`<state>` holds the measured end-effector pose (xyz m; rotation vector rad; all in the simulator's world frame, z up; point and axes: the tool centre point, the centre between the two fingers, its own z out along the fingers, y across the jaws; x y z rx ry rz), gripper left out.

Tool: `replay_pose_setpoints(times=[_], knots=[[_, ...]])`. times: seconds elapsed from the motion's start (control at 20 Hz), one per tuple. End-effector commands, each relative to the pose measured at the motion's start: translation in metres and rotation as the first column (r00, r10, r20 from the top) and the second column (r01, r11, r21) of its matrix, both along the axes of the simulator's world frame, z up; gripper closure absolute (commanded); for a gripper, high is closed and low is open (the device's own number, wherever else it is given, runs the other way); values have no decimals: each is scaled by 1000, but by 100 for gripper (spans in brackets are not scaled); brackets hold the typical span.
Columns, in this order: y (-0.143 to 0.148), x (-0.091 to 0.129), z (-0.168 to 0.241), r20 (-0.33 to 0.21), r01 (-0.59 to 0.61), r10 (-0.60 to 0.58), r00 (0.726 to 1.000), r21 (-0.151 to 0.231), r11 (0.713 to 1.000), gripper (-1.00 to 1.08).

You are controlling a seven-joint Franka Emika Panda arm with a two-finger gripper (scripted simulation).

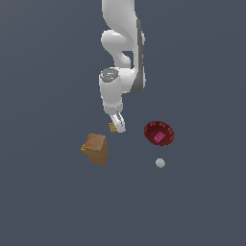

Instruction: Pick up a designated object from a clutter of objects.

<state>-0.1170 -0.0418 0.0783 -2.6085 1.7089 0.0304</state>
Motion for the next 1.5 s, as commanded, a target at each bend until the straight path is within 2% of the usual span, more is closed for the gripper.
replay_pose_setpoints(times=[0.0,0.4,0.85,1.45], knots=[[-4,-8,-7,1,56,-56,998,-10,998,-92],[-11,-23,-17,4,142,-142,990,-29,989,-92],[-11,-23,-23,3,141,-141,990,-29,990,-92],[-11,-24,-60,3,146,-146,989,-29,989,-92]])
